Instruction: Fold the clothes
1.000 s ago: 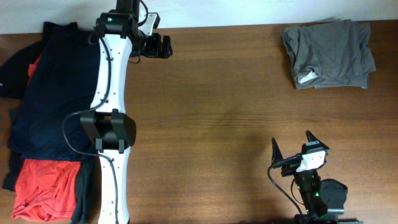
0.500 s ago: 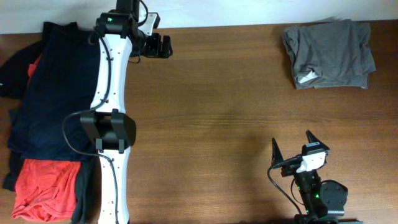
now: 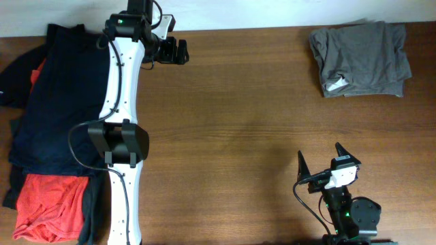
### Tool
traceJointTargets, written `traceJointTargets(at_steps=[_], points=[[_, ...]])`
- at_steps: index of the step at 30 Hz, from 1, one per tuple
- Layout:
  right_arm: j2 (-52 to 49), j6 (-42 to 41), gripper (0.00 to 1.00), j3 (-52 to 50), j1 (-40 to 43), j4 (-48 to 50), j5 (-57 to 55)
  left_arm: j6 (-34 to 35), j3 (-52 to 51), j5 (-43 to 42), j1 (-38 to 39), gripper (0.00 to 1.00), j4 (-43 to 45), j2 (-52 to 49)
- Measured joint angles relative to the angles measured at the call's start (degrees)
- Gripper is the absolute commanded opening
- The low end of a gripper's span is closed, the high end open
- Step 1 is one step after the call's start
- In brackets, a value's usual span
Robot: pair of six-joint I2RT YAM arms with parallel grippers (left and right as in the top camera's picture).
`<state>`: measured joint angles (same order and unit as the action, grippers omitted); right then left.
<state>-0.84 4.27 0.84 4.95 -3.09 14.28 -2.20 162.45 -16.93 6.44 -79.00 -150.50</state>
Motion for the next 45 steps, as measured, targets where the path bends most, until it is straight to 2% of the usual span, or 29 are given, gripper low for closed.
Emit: traceJointTargets(at_steps=[3,8,13,16,19,23,30,33,36,39,42,45], points=[[0.0,0.04,0.99,0.0,0.0,-0.02,0.0,0.0,0.0,1.33,0.42,0.99,2.08,0.07],[0.0,0.02,0.99,0.0,0.0,0.0,0.02,-2.27,-0.15,6.78,3.21,0.99,12.35,3.26],[0.0,0.02,0.99,0.0,0.0,0.0,0.17,-7.13,-1.16,8.02,6.1,0.99,19.08,14.05],[0.0,0.04,0.99,0.0,0.0,0.0,0.17,-8.63,-6.25,8.28,6.21,0.99,24.79,23.43],[0.0,0.0,0.99,0.0,0.0,0.0,0.17,-9.22,-18.97,8.61,5.51,0.99,32.59,33.79],[0.0,0.07,0.99,0.0,0.0,0.0,0.17,-9.64,-41.2,8.9,4.7,0.99,42.51,45.07],[0.0,0.04,0.99,-0.02,0.0,0.0,0.17,-9.88,-72.59,8.94,2.75,0.99,51.47,56.83],[0.04,0.02,0.99,-0.02,0.0,0.02,0.17,-10.05,-85.2,9.11,2.03,0.99,58.03,63.34],[0.04,0.07,0.99,-0.02,0.0,0.04,0.17,-10.23,-99.32,9.46,1.99,0.99,69.05,72.13],[0.09,0.07,0.99,-0.02,0.0,0.07,0.17,-10.29,-111.16,9.53,1.99,0.99,75.38,80.39],[0.09,0.02,0.99,-0.02,0.0,0.04,0.2,-10.27,-127.49,10.84,1.99,0.99,83.78,90.6],[0.15,0.02,0.99,-0.04,0.0,0.04,0.2,-10.27,-138.33,11.89,1.42,0.99,86.88,98.66]])
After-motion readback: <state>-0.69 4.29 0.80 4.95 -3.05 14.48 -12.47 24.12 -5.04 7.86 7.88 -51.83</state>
